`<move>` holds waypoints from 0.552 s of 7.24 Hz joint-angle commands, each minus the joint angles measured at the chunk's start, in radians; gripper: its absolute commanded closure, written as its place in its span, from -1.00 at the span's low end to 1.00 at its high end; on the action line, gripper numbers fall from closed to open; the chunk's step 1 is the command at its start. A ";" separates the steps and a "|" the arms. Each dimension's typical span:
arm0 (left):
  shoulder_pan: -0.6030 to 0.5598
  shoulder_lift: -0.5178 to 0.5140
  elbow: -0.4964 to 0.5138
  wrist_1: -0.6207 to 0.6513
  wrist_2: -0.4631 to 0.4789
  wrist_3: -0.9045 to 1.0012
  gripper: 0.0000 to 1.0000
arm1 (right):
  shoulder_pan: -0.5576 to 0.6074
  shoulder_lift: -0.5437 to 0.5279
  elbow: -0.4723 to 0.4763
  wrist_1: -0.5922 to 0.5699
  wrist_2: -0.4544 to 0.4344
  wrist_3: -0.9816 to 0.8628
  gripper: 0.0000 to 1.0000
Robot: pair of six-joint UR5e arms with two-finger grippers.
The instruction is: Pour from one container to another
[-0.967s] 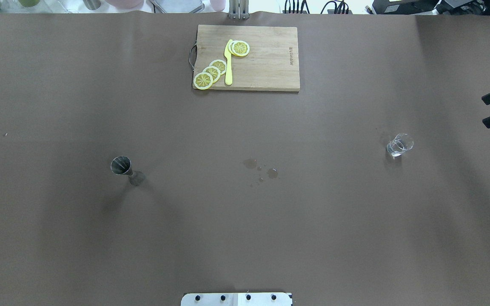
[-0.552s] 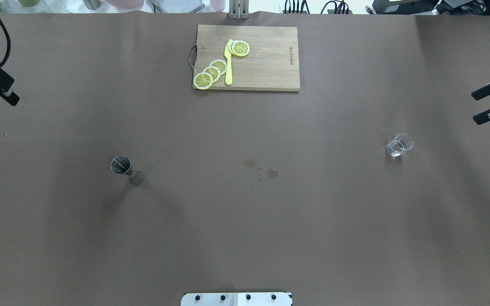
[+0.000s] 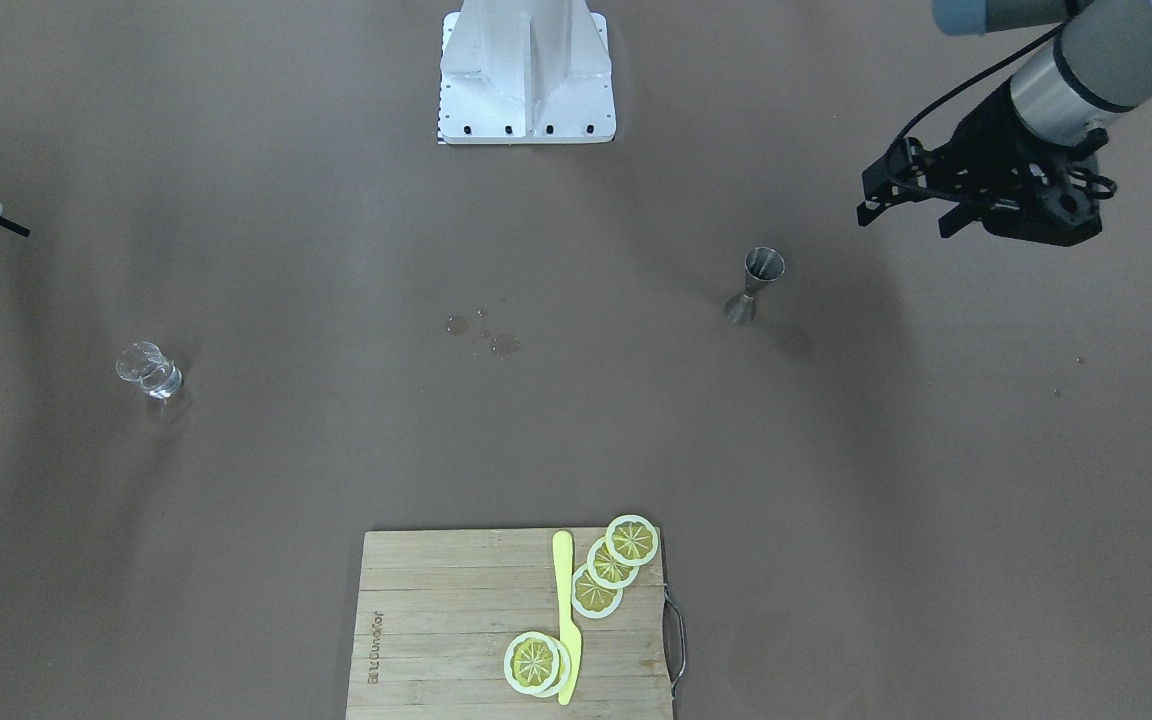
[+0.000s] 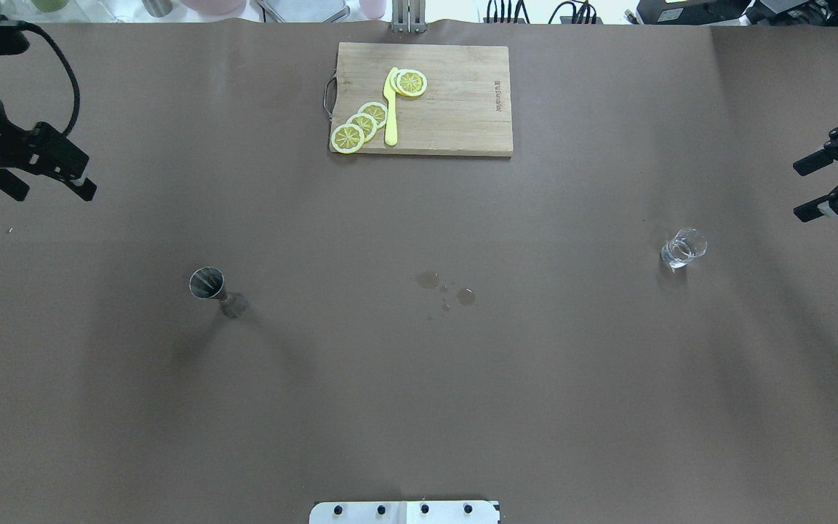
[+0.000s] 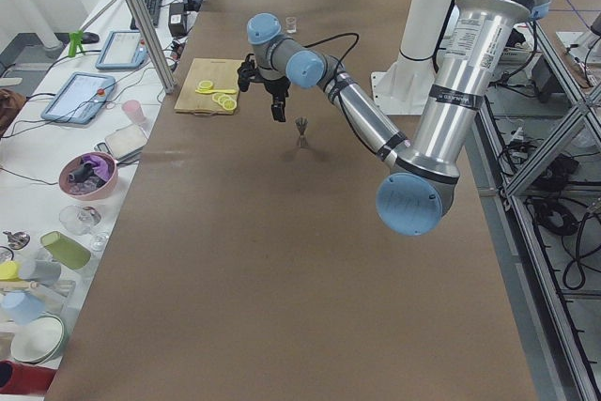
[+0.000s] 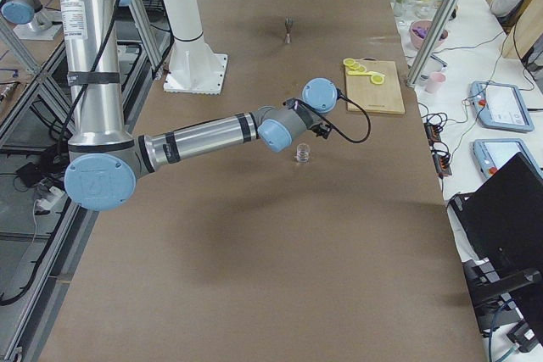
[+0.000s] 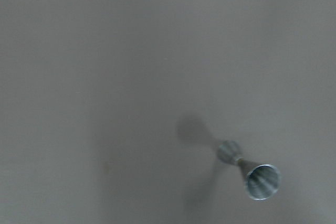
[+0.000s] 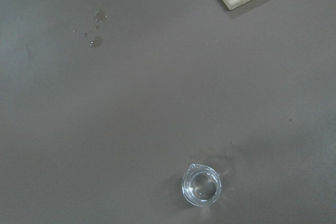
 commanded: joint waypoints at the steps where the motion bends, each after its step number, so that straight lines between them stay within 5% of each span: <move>1: 0.107 0.074 -0.018 -0.277 0.124 -0.178 -0.95 | -0.044 -0.075 0.056 0.095 -0.142 0.009 -0.98; 3: 0.252 0.192 -0.140 -0.388 0.332 -0.179 -0.95 | -0.057 -0.173 0.050 0.264 -0.159 0.066 -0.97; 4: 0.402 0.284 -0.241 -0.393 0.529 -0.179 -0.96 | -0.061 -0.195 0.035 0.326 -0.158 0.083 -0.97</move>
